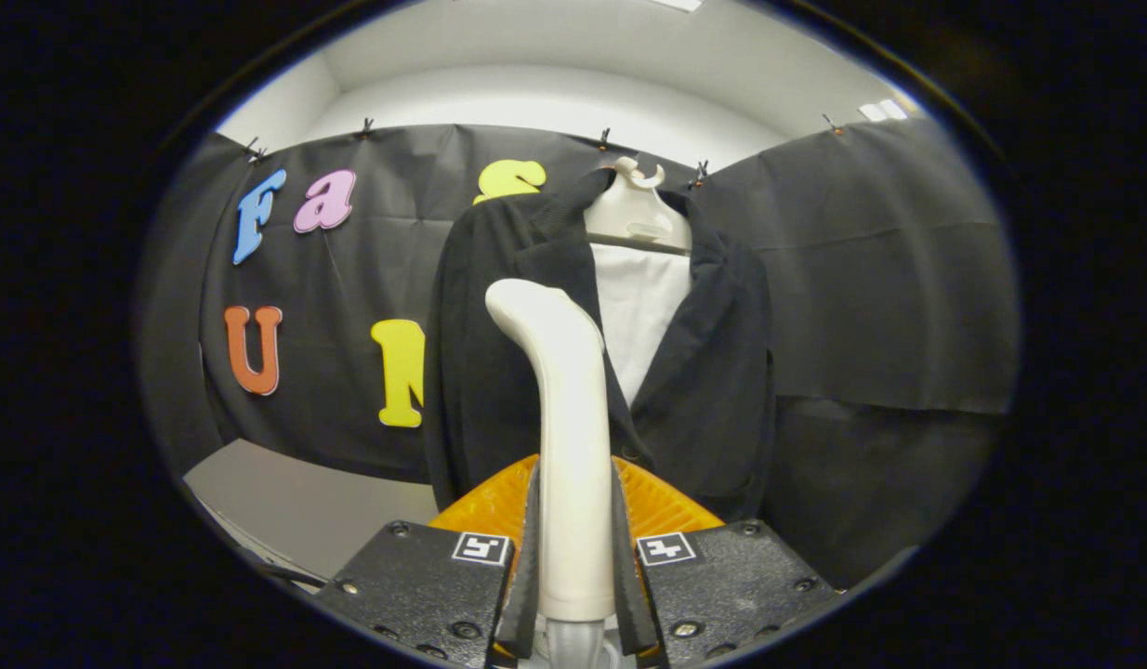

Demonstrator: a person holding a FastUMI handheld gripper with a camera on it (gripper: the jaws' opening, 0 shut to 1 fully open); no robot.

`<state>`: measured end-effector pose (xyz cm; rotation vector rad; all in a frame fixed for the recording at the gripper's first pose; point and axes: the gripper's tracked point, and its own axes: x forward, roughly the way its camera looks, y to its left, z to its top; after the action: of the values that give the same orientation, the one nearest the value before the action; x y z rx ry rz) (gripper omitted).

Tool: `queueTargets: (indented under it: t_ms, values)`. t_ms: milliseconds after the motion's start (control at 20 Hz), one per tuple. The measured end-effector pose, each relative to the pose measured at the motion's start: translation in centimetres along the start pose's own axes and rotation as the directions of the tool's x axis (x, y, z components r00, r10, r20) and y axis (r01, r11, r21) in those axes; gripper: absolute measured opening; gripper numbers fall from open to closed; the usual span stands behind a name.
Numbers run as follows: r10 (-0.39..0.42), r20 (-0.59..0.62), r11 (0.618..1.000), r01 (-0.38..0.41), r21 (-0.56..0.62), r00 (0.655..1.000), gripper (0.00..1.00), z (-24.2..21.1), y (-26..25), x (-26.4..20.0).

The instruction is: Iron the clothes twice with a garment steamer, once on the left side and once on the right side.

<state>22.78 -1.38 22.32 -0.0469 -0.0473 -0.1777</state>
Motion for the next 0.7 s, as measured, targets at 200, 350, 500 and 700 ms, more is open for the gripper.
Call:
queueTargets:
  t_ms: [200, 350, 500, 700]
  values:
    - [-0.015, -0.034, 1.000, 0.014, -0.027, 0.999, 0.37, -2.4, -0.1, -0.5]
    - [-0.026, -0.060, 0.999, 0.023, -0.045, 0.998, 0.37, -4.2, -0.6, -0.8]
    - [-0.034, -0.077, 0.998, 0.029, -0.064, 0.996, 0.37, -5.7, -0.7, -1.0]
    - [-0.037, -0.115, 0.997, 0.028, -0.077, 0.993, 0.37, -7.7, -0.7, -1.1]
